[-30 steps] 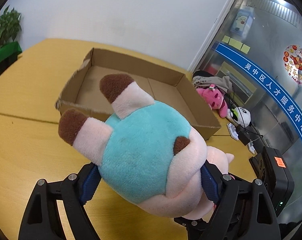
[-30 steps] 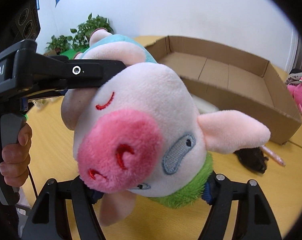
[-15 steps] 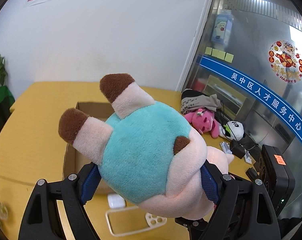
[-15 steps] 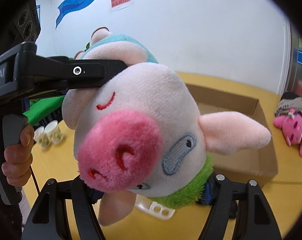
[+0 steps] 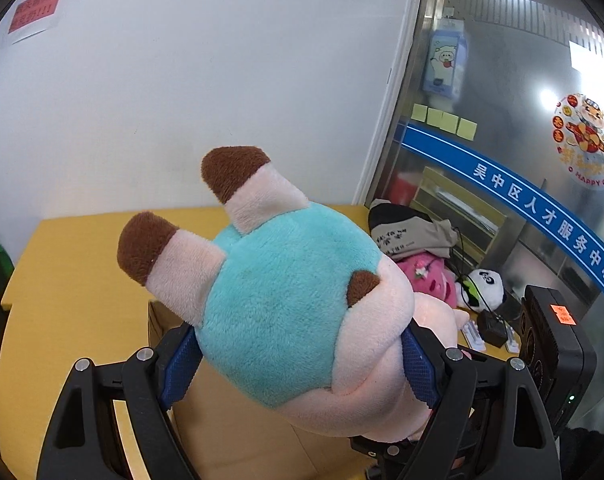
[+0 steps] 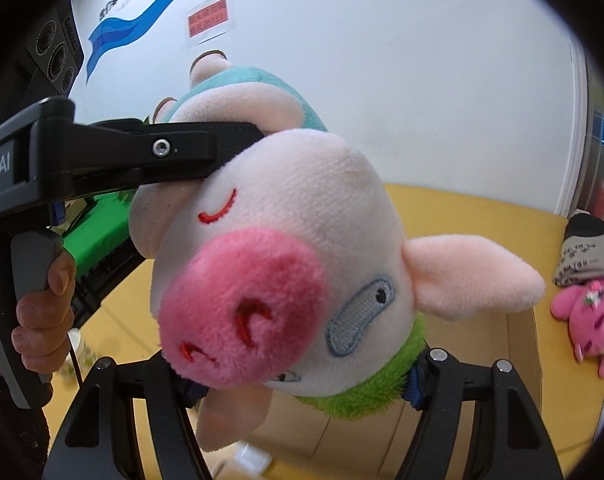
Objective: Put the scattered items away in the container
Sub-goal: 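Carry the plush pig with both grippers over the box and lower it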
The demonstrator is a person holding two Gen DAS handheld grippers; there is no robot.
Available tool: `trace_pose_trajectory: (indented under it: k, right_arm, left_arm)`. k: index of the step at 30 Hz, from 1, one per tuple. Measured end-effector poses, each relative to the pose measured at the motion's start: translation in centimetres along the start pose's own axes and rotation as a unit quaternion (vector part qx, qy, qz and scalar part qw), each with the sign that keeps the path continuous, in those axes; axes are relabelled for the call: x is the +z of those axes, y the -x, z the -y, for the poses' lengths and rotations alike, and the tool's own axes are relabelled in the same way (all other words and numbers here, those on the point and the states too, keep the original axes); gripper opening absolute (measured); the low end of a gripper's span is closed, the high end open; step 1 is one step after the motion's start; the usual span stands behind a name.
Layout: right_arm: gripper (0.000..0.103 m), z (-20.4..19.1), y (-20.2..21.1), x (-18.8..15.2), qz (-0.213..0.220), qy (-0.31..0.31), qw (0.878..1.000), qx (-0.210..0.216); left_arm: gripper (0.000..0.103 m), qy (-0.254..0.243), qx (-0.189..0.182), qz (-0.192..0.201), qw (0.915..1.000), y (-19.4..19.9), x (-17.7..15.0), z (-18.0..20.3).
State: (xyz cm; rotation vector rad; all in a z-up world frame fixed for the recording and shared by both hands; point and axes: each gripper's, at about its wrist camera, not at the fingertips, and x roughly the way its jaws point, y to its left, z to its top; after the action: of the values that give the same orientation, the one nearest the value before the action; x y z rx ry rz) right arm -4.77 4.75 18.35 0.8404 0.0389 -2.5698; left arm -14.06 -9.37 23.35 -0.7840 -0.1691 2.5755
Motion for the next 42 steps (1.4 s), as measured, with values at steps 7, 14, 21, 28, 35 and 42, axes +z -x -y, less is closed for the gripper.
trace_pose_trajectory:
  k: [7,14,21,28,35,42]
  right_arm:
    - [0.066,0.8,-6.5,3.1,-0.028,-0.028,0.999,0.005]
    - [0.058,0.5,-14.3,0.2,-0.095,-0.071,0.993,0.027]
    - [0.051,-1.2,-19.9,-3.8,-0.169,-0.104,0.978,0.066]
    - [0.035,-5.3,-23.2,-6.0,-0.227,-0.102,0.963,0.107]
    - [0.035,-6.3,-24.9,-7.7,-0.25,-0.124,0.953,0.117]
    - [0.035,-6.8,-26.3,-8.4,-0.271,-0.147,0.942,0.131]
  left_arm:
    - [0.088,-0.005,0.016,-0.043,0.9989,-7.2,2.8,-3.1]
    - [0.086,0.009,0.024,-0.124,0.992,-13.9,-0.9,-7.8]
    - [0.084,0.002,0.032,-0.184,0.9824,-18.4,-4.7,-10.5]
    - [0.082,-0.03,0.054,-0.24,0.9689,-21.6,-7.0,-11.5]
    - [0.082,-0.035,0.047,-0.252,0.966,-22.7,-7.8,-11.7]
    - [0.082,-0.064,0.041,-0.255,0.964,-23.8,-7.9,-11.6]
